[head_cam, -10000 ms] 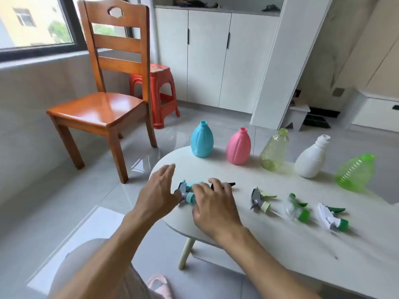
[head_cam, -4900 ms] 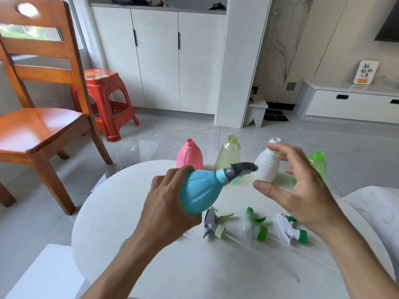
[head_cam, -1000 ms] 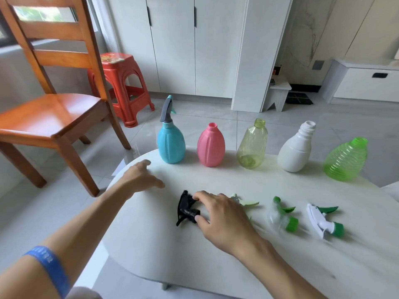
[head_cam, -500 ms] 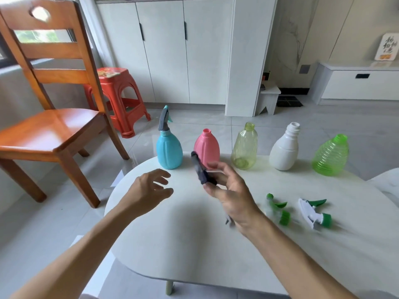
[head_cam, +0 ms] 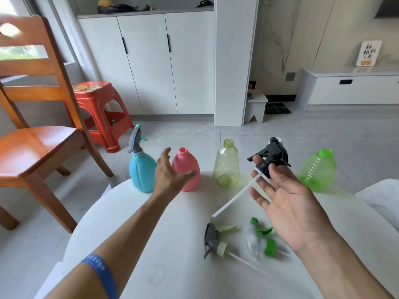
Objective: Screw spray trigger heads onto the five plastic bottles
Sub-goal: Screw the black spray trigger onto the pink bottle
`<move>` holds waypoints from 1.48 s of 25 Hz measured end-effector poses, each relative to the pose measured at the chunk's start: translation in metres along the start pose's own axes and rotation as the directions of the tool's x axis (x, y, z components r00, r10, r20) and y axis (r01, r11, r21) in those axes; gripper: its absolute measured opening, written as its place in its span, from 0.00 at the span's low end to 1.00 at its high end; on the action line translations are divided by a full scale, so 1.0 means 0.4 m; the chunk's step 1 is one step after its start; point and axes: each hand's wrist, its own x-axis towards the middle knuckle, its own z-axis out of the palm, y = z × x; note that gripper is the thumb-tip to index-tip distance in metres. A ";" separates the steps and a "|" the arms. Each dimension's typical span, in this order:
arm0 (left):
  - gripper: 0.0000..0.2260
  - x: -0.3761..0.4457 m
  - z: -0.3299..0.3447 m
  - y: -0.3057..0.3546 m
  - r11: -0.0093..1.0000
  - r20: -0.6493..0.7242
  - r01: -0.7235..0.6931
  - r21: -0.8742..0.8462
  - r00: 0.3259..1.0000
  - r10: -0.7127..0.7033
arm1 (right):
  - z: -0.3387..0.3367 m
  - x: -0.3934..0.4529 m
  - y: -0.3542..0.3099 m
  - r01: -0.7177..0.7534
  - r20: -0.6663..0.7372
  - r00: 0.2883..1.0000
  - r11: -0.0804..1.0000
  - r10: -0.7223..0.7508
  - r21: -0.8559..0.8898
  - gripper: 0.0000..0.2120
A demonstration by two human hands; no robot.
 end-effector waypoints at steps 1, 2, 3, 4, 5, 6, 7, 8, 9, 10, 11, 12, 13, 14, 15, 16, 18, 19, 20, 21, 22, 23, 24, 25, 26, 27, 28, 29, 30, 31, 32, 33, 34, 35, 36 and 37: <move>0.48 0.021 0.016 -0.002 1.000 0.010 0.018 0.000 1.000 -0.018 | -0.010 0.002 -0.006 -0.006 -0.011 1.000 1.000 0.006 0.006 0.07; 0.48 0.038 0.031 -0.007 0.999 0.022 0.034 -0.016 0.999 -0.034 | -0.019 0.004 -0.012 -0.003 -0.018 1.000 1.000 0.003 0.000 0.06; 0.46 0.052 0.045 -0.016 0.998 0.030 0.049 -0.049 0.998 -0.047 | -0.027 0.007 -0.016 0.005 -0.024 1.000 1.000 -0.005 -0.016 0.06; 0.42 0.059 0.056 -0.025 0.994 0.032 0.063 -0.085 0.998 -0.060 | -0.033 0.008 -0.020 0.013 -0.029 0.999 0.999 -0.014 -0.034 0.05; 0.38 0.059 0.064 -0.031 0.991 0.024 0.075 -0.113 0.997 -0.073 | -0.038 0.009 -0.023 0.020 -0.034 0.999 0.999 -0.022 -0.045 0.05; 0.36 0.054 0.066 -0.034 0.990 0.006 0.076 -0.121 0.997 -0.076 | -0.041 0.008 -0.024 0.024 -0.033 0.999 0.999 -0.026 -0.049 0.06; 0.34 0.046 0.067 -0.036 0.992 -0.019 0.062 -0.106 0.998 -0.065 | -0.043 0.007 -0.025 0.024 -0.028 0.999 0.998 -0.026 -0.050 0.07; 0.34 0.037 0.066 -0.039 0.997 -0.047 0.032 -0.071 0.998 -0.036 | -0.043 0.005 -0.025 0.021 -0.022 1.000 0.998 -0.022 -0.052 0.07; 0.33 0.027 0.060 -0.041 1.000 -0.073 -0.011 -0.028 0.997 0.009 | -0.040 0.004 -0.023 0.016 -0.015 1.000 0.998 -0.017 -0.055 0.08; 0.33 0.012 0.048 -0.043 0.999 -0.086 -0.054 0.008 0.995 0.054 | -0.037 0.003 -0.020 0.013 -0.012 1.000 0.998 -0.014 -0.055 0.08; 0.33 -0.006 0.032 -0.043 0.996 -0.084 -0.087 0.032 0.992 0.090 | -0.032 0.004 -0.016 0.013 -0.014 1.000 0.999 -0.014 -0.051 0.09; 0.34 -0.029 0.014 -0.043 0.993 -0.067 -0.110 0.053 0.991 0.113 | -0.028 0.003 -0.012 0.015 -0.018 1.000 0.999 -0.016 -0.051 0.10; 0.34 -0.056 -0.006 -0.046 0.989 -0.040 -0.128 0.077 0.991 0.131 | -0.022 0.001 -0.008 0.020 -0.020 1.000 0.998 -0.021 -0.056 0.11; 0.34 -0.089 -0.024 -0.049 0.983 -0.009 -0.152 0.099 0.988 0.153 | -0.017 -0.001 -0.004 0.027 -0.017 0.999 0.998 -0.028 -0.064 0.11; 0.33 -0.121 -0.037 -0.054 0.978 0.020 -0.181 0.108 0.984 0.180 | -0.012 -0.005 -0.001 0.034 -0.010 0.999 0.997 -0.034 -0.068 0.10; 0.31 -0.156 -0.050 -0.059 0.974 0.036 -0.203 0.104 0.979 0.201 | -0.004 -0.011 0.003 0.037 0.000 0.999 0.997 -0.037 -0.063 0.09; 0.31 -0.211 -0.067 -0.071 0.982 0.021 -0.187 0.040 0.982 0.186 | 0.013 -0.027 0.012 0.035 0.023 0.999 0.999 -0.035 -0.031 0.07; 0.32 -0.233 -0.070 -0.077 0.990 0.004 -0.137 -0.028 0.990 0.138 | 0.021 -0.033 0.019 0.035 0.031 0.999 0.999 -0.034 -0.014 0.07; 0.34 -0.254 -0.070 -0.085 0.992 -0.008 -0.071 -0.100 0.997 0.071 | 0.027 -0.039 0.026 0.032 0.033 0.999 0.999 -0.032 0.001 0.07; 0.35 -0.275 -0.067 -0.094 0.988 -0.017 -0.012 -0.152 1.000 0.010 | 0.033 -0.045 0.032 0.027 0.029 0.999 1.000 -0.027 0.015 0.08; 0.36 -0.294 -0.062 -0.103 0.983 -0.023 0.028 -0.183 0.999 -0.033 | 0.038 -0.048 0.038 0.020 0.021 1.000 1.000 -0.021 0.022 0.09; 0.36 -0.307 -0.060 -0.109 0.981 -0.028 0.040 -0.190 0.999 -0.046 | 0.042 -0.049 0.043 0.016 0.015 1.000 1.000 -0.017 0.023 0.09; 0.37 -0.312 -0.062 -0.108 0.986 -0.029 0.018 -0.168 0.999 -0.023 | 0.045 -0.049 0.048 0.020 0.010 1.000 1.000 -0.020 0.020 0.09; 0.37 -0.310 -0.065 -0.102 0.994 -0.023 -0.033 -0.102 0.999 0.031 | 0.043 -0.047 0.052 0.033 0.001 0.999 0.999 -0.033 0.019 0.10; 0.38 -0.306 -0.071 -0.092 0.993 -0.011 -0.120 -0.004 0.993 0.120 | 0.041 -0.047 0.052 0.058 -0.006 0.998 0.998 -0.057 0.022 0.09; 0.40 -0.301 -0.081 -0.081 0.968 0.009 -0.228 0.109 0.974 0.228 | 0.041 -0.046 0.051 0.095 -0.004 0.995 0.995 -0.095 0.033 0.10; 0.41 -0.295 -0.091 -0.068 0.917 0.035 -0.334 0.218 0.942 0.334 | 0.039 -0.043 0.048 0.139 0.004 0.990 0.989 -0.140 0.049 0.11; 0.42 -0.294 -0.102 -0.055 0.852 0.052 -0.416 0.317 0.905 0.422 | 0.037 -0.040 0.044 0.180 0.010 0.983 0.981 -0.182 0.068 0.12; 0.43 -0.297 -0.112 -0.042 0.793 0.056 -0.465 0.393 0.873 0.484 | 0.034 -0.037 0.039 0.211 0.013 0.977 0.974 -0.213 0.086 0.12; 0.43 -0.306 -0.118 -0.030 0.753 0.046 -0.486 0.444 0.852 0.522 | 0.031 -0.035 0.035 0.232 0.014 0.972 0.968 -0.234 0.098 0.13; 0.43 -0.319 -0.119 -0.018 0.738 0.026 -0.488 0.466 0.841 0.540 | 0.027 -0.033 0.030 0.246 0.014 0.969 0.964 -0.248 0.102 0.13; 0.42 -0.330 -0.115 -0.006 0.740 0.004 -0.481 0.470 0.839 0.543 | 0.022 -0.030 0.027 0.255 0.011 0.966 0.961 -0.257 0.103 0.13; 0.42 -0.337 -0.108 0.005 0.750 -0.012 -0.473 0.462 0.843 0.538 | 0.016 -0.027 0.024 0.262 0.005 0.965 0.960 -0.263 0.101 0.13; 0.42 -0.341 -0.101 0.013 0.762 -0.019 -0.466 0.449 0.848 0.530 | 0.010 -0.024 0.022 0.267 -0.004 0.963 0.959 -0.268 0.096 0.13; 0.42 -0.340 -0.096 0.019 0.775 -0.018 -0.461 0.433 0.855 0.519 | 0.005 -0.022 0.020 0.272 -0.014 0.962 0.958 -0.272 0.089 0.12; 0.42 -0.338 -0.095 0.023 0.785 -0.014 -0.458 0.417 0.860 0.510 | -0.001 -0.020 0.019 0.277 -0.021 0.961 0.957 -0.276 0.081 0.12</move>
